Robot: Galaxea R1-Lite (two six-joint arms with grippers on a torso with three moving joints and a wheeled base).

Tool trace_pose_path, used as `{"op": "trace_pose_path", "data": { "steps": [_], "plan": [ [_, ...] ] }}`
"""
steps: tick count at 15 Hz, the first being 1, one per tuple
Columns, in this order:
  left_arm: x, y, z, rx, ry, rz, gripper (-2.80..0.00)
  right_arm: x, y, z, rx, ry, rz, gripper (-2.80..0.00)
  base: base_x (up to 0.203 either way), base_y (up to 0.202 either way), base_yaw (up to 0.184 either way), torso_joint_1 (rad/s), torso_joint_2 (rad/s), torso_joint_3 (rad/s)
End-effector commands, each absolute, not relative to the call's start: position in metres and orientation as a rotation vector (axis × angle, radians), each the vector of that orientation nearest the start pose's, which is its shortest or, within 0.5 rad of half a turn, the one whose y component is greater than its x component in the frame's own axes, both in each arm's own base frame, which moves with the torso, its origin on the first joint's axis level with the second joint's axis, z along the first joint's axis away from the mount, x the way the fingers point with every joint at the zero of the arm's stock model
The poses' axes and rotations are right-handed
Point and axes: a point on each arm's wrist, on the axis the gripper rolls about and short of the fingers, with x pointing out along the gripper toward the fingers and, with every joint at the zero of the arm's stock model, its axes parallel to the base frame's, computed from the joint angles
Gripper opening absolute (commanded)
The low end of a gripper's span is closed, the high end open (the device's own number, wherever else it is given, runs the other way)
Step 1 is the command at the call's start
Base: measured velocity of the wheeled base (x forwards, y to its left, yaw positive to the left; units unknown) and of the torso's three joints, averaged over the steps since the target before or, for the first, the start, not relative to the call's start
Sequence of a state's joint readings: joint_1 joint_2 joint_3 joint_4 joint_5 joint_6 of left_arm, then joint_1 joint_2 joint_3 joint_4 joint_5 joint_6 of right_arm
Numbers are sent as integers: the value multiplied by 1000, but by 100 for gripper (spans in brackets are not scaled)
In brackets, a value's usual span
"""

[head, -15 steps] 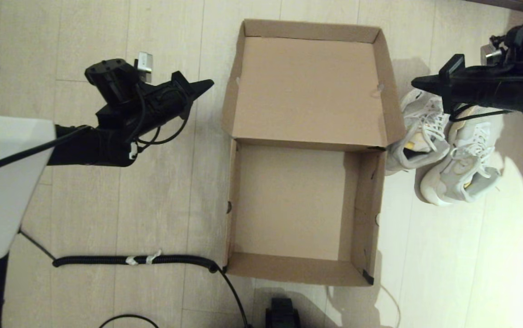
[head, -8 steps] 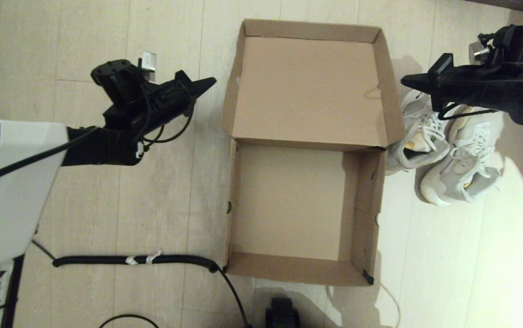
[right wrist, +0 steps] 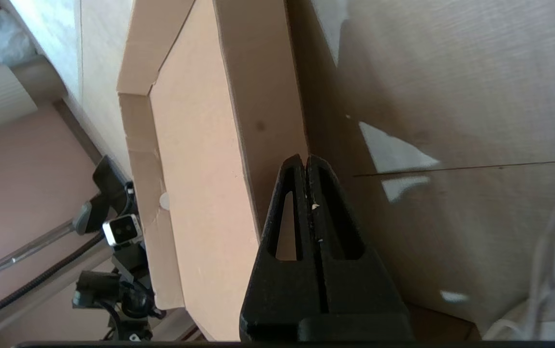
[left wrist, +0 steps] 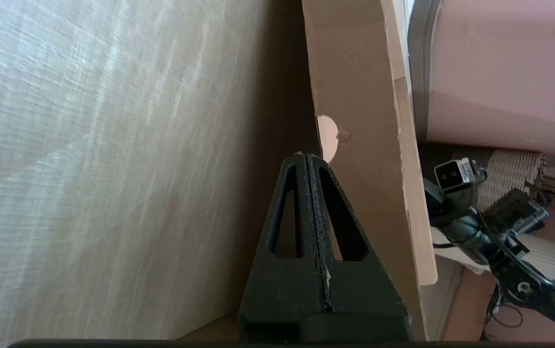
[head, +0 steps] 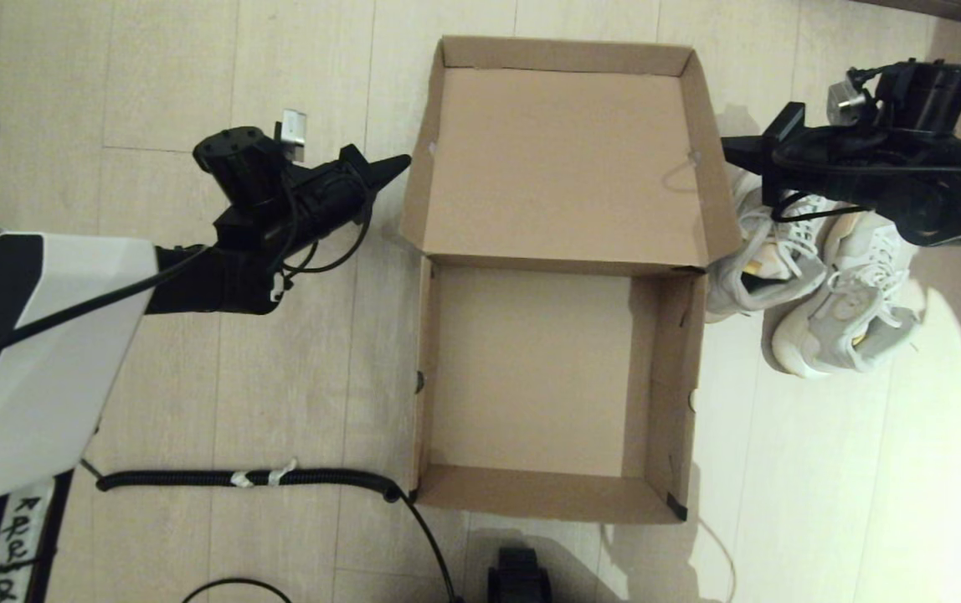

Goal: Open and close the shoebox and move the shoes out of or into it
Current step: Close the shoe box

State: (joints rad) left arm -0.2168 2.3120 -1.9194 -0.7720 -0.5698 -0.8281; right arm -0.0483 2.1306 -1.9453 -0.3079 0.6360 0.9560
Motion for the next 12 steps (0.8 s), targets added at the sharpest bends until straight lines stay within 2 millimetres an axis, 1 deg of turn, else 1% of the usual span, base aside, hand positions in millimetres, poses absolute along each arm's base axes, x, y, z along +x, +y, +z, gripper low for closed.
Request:
{"op": "trace_pose_path", "data": {
  "steps": [1,4,6,8,9,12],
  "plan": [
    [473,-119,255,-711,-29,-892,-280,443,-4,307,888,179,607,-280,0,0,0,0,0,0],
    [473,-122,255,-711,-32,-897,-280,446,-2,308,868,143,645,-280,0,0,0,0,0,0],
    [473,-121,254,-712,-29,-895,-280,446,2,308,872,164,691,-280,0,0,0,0,0,0],
    [475,-122,251,-712,-24,-894,-280,447,8,307,875,173,700,-280,0,0,0,0,0,0],
    [478,-122,245,-714,-15,-892,-280,450,9,302,880,183,697,-280,0,0,0,0,0,0],
    [482,-124,238,-708,-37,-904,-280,457,13,291,886,204,690,-280,0,0,0,0,0,0]
  ]
}}
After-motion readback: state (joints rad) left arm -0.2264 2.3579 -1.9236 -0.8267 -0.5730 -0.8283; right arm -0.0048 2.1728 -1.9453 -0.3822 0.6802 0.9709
